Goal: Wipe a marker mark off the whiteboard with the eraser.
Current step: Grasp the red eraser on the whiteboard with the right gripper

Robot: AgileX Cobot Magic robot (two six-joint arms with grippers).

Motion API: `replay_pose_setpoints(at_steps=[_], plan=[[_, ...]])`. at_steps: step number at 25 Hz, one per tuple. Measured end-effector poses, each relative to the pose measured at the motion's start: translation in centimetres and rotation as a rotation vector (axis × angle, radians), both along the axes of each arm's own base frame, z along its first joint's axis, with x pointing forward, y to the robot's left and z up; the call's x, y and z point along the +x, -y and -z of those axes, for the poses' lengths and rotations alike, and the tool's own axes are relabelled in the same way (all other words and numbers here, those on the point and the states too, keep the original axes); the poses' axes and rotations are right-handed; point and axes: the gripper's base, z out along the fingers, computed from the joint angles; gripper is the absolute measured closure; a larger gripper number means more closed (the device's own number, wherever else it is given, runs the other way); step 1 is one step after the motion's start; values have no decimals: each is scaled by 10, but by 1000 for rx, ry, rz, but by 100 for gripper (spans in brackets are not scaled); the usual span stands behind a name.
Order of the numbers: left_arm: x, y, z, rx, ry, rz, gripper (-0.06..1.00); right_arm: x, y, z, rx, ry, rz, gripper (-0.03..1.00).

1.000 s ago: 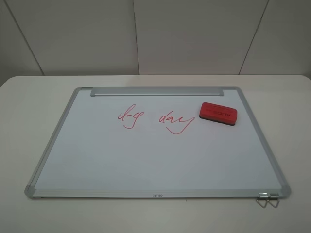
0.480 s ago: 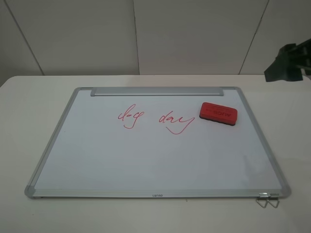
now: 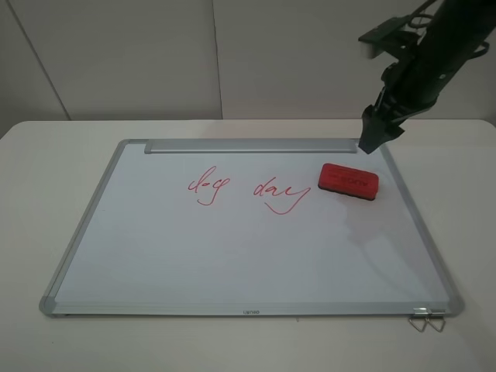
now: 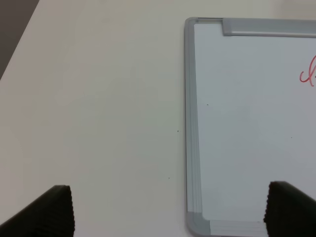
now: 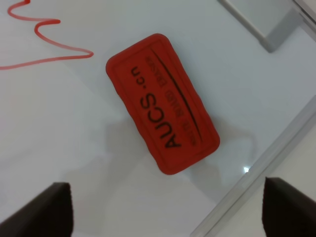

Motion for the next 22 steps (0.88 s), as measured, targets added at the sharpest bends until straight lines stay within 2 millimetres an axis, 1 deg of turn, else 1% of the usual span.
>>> replay_pose_setpoints(at_steps=[3, 8, 15, 19, 22], plan=[[0, 0, 0, 0, 1, 0, 17, 14, -4, 13, -3, -7, -59, 27], [0, 0, 0, 0, 1, 0, 17, 28, -7, 38, -13, -42, -166, 27], [0, 0, 0, 0, 1, 0, 17, 36, -9, 71, -37, -96, -278, 27], [0, 0, 0, 0, 1, 0, 17, 41, -9, 82, -44, -96, -289, 23], [0, 0, 0, 0, 1, 0, 17, 42, -9, 91, -47, -113, -294, 22]])
